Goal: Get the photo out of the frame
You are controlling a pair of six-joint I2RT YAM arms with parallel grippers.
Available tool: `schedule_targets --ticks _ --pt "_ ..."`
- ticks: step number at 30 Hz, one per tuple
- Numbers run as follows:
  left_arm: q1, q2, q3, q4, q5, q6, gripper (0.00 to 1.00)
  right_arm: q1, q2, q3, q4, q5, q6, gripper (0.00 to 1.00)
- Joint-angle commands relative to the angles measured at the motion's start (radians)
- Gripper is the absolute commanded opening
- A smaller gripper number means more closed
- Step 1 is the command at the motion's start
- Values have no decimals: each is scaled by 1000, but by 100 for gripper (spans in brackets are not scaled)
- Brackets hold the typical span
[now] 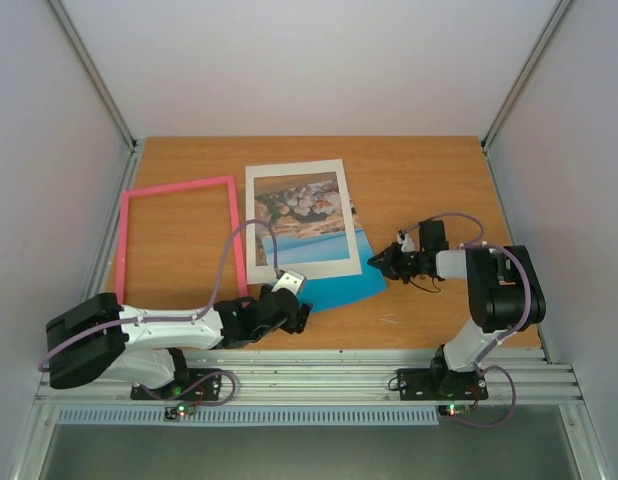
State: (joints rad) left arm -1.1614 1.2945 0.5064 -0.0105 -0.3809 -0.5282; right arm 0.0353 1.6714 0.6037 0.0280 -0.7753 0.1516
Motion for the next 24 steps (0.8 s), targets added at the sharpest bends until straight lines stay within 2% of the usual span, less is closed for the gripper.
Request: schedule_targets --ticks 1,9,24 --pt "5 -31 -12 15 0 -18 81 -11 38 7 4 52 -3 15" --pt "6 -68 -9 -42 -19 -23 81 -14 6 31 -17 54 -16 2" --pt "21 -214 -21 -160 -65 -72 82 -11 -314 237 -557 275 -210 1"
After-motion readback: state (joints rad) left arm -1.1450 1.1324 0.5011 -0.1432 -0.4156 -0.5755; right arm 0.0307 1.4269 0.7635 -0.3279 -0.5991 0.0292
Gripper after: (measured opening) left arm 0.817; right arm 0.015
